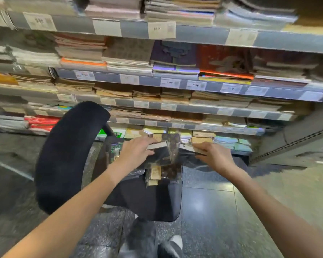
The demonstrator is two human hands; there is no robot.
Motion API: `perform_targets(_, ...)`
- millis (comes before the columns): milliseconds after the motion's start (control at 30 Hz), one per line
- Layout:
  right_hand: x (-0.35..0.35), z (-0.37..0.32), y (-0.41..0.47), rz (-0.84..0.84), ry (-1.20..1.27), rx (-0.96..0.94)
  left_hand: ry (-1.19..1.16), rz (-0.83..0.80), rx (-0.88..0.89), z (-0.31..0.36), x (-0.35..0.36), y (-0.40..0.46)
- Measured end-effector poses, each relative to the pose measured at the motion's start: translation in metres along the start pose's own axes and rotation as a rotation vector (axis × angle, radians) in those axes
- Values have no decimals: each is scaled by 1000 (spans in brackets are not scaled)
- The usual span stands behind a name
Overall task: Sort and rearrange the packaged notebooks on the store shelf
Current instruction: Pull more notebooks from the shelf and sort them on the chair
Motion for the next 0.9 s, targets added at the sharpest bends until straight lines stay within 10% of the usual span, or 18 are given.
perform_targets(500,10,59,16,82,11,150,-39,287,162,21,40,64)
perform_targets(900,54,80,4,133,85,141,-79,137,150,27,176,-8)
Point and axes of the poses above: each hand's wrist, its own y-axis towards the middle knuckle, its own x-axis out of the palm, z = x × y, the point moved 6 cm from there along y, towards the middle knuckle, and after that the axes turned 14 degrees about z, right-handed, at the moved point
